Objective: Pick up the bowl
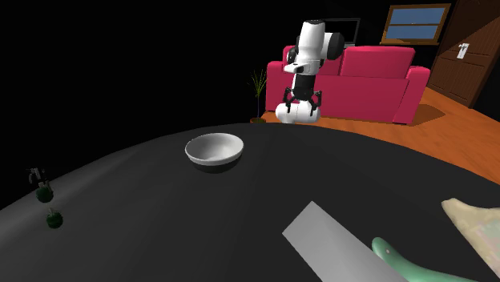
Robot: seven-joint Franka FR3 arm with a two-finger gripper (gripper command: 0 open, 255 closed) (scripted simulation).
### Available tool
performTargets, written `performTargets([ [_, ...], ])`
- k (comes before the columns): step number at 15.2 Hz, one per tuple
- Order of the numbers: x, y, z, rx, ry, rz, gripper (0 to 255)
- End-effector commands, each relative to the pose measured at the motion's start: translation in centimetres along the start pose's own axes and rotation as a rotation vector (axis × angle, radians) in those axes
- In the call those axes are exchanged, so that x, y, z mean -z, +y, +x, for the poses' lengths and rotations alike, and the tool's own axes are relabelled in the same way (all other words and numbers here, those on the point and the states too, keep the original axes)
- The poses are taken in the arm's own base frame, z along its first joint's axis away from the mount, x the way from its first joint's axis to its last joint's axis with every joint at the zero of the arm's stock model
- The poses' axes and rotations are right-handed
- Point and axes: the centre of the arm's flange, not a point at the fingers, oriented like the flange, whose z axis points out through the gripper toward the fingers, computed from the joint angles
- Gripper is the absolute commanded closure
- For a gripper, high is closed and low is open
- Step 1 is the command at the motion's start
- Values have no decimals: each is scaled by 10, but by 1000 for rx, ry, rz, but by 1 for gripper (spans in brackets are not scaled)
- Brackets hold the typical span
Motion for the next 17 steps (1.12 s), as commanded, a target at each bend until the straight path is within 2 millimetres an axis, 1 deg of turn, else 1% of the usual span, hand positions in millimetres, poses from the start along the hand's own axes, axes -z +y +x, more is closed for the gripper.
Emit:
performTargets([
  [1,0,0,0,0,0,0,0],
  [17,-19,59,200,11,-44,-157,0],
])
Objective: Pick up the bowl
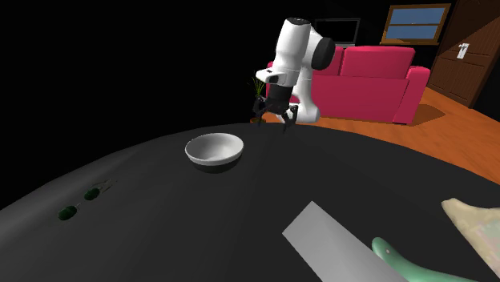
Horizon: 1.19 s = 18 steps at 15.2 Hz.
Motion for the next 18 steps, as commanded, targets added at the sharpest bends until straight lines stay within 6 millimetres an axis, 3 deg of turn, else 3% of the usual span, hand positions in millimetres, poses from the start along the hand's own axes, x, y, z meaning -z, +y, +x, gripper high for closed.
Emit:
performTargets([
  [1,-2,6,25,2,-5,-20,0],
  [11,-14,43,151,8,-32,-118,0],
  [18,-45,38,152,9,-33,-120,0],
])
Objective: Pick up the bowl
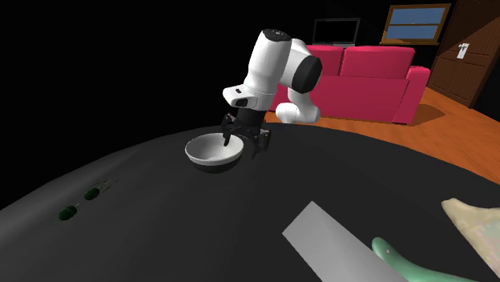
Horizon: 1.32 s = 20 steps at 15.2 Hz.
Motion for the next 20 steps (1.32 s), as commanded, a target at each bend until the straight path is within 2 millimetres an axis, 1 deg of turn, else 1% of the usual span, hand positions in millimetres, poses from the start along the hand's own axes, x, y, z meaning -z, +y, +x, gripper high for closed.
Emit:
performTargets([
  [1,-13,-4,0,0,0,0,0],
  [3,-13,-4,0,0,0,0,0],
  [4,-13,-5,0,0,0,0,255],
  [13,-13,-4,0,0,0,0,255],
  [20,23,7,0,0,0,0,255],
])
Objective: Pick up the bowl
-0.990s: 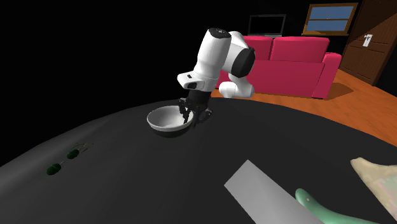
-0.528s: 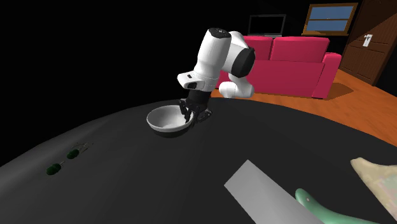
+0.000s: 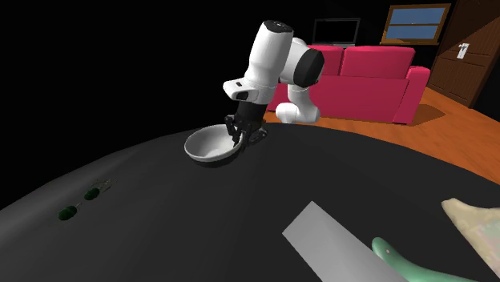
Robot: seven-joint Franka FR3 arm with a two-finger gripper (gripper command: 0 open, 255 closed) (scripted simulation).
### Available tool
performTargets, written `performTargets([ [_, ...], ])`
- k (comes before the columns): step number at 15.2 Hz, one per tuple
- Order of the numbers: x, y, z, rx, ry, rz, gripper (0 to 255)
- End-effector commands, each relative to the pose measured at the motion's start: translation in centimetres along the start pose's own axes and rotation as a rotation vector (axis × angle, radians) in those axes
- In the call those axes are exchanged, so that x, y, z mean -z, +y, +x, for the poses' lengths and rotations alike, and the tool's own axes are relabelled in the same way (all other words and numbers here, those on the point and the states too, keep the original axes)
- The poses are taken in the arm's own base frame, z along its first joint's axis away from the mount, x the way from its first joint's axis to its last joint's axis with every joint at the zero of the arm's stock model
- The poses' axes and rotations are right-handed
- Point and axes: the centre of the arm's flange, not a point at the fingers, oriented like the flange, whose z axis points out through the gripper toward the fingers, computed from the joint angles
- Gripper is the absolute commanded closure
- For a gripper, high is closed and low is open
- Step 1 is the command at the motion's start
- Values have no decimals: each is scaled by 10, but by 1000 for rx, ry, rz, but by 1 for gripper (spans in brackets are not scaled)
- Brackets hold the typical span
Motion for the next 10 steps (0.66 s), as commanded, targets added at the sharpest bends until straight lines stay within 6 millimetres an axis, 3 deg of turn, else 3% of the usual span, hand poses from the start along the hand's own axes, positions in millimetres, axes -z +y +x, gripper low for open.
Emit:
performTargets([
  [1,11,5,1,0,0,0,255],
  [8,46,16,0,0,0,0,255],
  [10,47,16,0,0,0,0,255],
])
